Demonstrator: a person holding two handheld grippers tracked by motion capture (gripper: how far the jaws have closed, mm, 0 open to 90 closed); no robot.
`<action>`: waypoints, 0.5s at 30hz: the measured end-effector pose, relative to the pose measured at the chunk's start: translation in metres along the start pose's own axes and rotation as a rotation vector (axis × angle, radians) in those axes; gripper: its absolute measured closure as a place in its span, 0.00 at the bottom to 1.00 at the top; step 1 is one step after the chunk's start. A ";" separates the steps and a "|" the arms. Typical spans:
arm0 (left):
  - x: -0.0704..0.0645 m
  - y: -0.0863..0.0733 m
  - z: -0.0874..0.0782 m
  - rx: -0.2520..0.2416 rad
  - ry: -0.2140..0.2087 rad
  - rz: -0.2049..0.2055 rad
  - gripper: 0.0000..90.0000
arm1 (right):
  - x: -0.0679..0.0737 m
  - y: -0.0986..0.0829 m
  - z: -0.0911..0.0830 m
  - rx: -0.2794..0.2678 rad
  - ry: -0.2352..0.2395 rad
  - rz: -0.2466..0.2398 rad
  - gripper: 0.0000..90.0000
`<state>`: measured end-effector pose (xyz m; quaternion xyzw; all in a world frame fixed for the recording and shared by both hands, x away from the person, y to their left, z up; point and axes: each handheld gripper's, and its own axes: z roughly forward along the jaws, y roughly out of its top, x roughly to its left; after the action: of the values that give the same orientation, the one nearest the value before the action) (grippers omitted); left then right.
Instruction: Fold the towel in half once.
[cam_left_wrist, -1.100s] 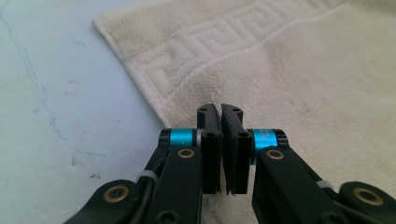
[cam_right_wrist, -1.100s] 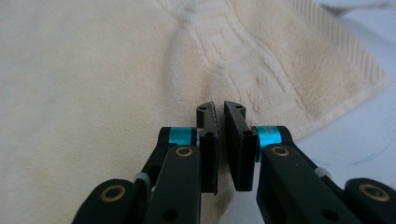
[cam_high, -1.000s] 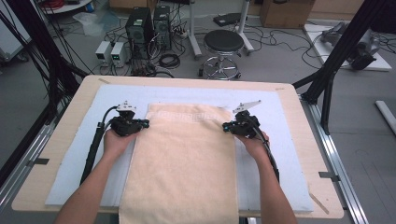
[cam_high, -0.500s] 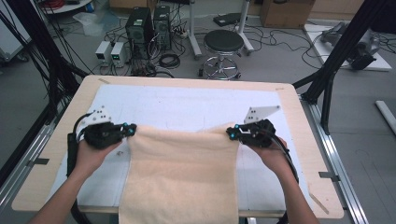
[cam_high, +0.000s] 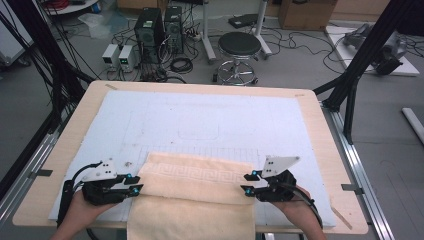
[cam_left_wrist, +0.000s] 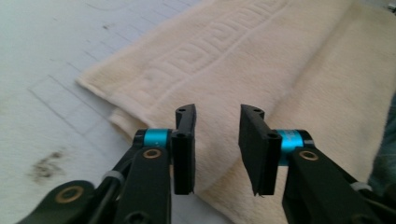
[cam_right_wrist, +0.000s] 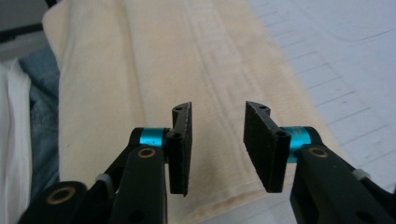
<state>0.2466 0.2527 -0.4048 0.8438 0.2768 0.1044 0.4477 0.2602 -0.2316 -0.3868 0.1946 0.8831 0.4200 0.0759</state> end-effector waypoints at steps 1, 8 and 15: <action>0.003 0.003 0.000 -0.012 0.012 -0.006 0.70 | -0.003 0.001 -0.001 -0.008 -0.009 0.007 0.66; 0.029 0.020 0.026 -0.034 0.058 -0.053 0.66 | -0.038 0.005 0.027 0.030 -0.047 0.078 0.60; 0.048 0.023 0.066 0.064 0.060 -0.098 0.55 | -0.061 -0.004 0.061 0.135 -0.026 0.147 0.59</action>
<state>0.3233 0.2233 -0.4275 0.8396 0.3342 0.0989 0.4166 0.3326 -0.2154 -0.4303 0.2691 0.8917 0.3614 0.0429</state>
